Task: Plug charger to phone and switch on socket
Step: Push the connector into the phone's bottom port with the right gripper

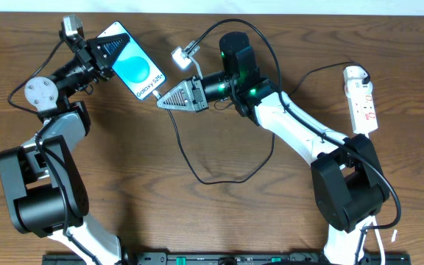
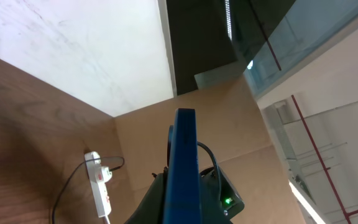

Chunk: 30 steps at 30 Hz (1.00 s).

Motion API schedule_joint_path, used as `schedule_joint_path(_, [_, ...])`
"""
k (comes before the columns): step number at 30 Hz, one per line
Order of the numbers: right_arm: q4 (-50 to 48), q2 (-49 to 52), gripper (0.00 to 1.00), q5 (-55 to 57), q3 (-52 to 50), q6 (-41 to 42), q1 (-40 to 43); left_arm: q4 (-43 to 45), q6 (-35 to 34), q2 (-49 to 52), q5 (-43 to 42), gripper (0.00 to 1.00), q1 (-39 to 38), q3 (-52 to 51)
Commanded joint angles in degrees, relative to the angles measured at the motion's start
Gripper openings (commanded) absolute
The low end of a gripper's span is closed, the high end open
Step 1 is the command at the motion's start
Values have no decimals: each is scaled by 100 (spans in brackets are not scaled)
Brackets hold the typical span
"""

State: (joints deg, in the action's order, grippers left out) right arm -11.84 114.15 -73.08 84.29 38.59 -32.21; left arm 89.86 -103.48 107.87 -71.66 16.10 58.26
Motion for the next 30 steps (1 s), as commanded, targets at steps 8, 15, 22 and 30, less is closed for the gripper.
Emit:
schedule_joint_path(8, [-39, -142, 1, 162, 68, 37, -46, 105, 101, -157, -295, 8, -70, 68])
schedule_joint_path(15, [-39, -142, 1, 164, 68, 35, -31, 105, 98, -157, -332, 7, -70, 68])
schedule_joint_path(22, [-37, -142, 1, 164, 68, 35, 42, 105, 96, -157, -337, 7, -70, 68])
schedule_joint_path(30, [-35, -142, 1, 225, 68, 37, 79, 105, 96, -157, -337, 7, -70, 68])
